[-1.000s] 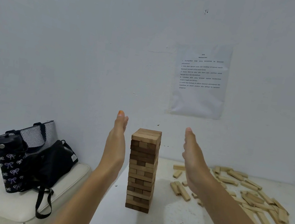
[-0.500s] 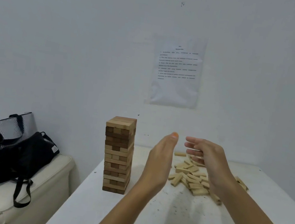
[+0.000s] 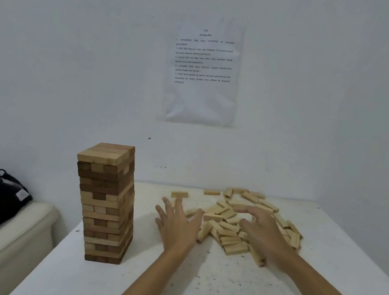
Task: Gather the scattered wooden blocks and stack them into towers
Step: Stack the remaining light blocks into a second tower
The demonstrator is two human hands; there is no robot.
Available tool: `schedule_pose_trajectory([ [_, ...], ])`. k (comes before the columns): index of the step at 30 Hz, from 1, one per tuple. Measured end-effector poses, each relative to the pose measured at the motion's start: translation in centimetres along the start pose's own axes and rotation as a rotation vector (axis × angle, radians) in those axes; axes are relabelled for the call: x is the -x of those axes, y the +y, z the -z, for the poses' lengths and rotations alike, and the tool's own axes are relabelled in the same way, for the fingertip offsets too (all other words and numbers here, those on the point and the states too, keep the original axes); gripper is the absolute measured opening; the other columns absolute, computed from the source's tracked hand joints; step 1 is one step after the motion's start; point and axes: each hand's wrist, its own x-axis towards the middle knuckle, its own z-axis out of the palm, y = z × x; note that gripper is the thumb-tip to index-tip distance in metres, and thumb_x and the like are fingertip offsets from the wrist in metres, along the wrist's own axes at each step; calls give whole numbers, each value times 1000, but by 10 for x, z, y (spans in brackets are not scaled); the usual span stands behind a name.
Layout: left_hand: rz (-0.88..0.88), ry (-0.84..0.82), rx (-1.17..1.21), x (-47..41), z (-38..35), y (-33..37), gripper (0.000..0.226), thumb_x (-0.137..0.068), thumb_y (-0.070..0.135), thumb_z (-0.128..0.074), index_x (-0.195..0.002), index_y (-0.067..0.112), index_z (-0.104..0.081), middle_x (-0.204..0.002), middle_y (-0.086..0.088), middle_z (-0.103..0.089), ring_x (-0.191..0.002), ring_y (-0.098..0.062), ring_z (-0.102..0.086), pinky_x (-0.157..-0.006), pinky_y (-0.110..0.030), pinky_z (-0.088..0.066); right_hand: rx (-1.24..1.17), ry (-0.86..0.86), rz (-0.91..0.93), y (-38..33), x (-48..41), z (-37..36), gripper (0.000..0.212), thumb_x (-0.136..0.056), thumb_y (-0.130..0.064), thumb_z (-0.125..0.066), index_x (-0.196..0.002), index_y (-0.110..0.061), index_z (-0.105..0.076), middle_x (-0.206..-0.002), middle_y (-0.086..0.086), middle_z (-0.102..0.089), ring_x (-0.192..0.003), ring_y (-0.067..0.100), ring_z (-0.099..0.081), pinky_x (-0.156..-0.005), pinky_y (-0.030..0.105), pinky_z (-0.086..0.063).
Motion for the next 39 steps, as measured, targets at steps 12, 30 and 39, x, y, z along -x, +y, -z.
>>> schedule_pose_trajectory([
  [12,-14,-166,-244,-97,-37,-21,81,-84,72,-41,-150,42,-7,-161,-4,5,-147,-32,8,-112,-57,9,277,-136,129,45,-107,3,38,-96,-28,-54,-133,-33,-52,-142,-1,-45,-136,19,-36,-114,43,-27],
  [30,-347,-306,-324,-134,-70,-11,39,-91,59,-43,-123,39,-53,-146,11,-31,-137,-21,-26,-111,-61,-8,379,-169,295,80,-168,0,39,-97,-3,-38,-113,-28,-64,-105,-5,-50,-103,13,-43,-92,24,-35],
  [39,-362,-351,-115,-128,-69,-13,36,-93,56,-43,-128,48,-48,-146,20,-36,-142,-16,-22,-115,-57,0,214,60,147,90,-163,34,40,-95,-2,-38,-87,-25,-68,-103,-2,-66,-96,13,-58,-94,37,-45],
])
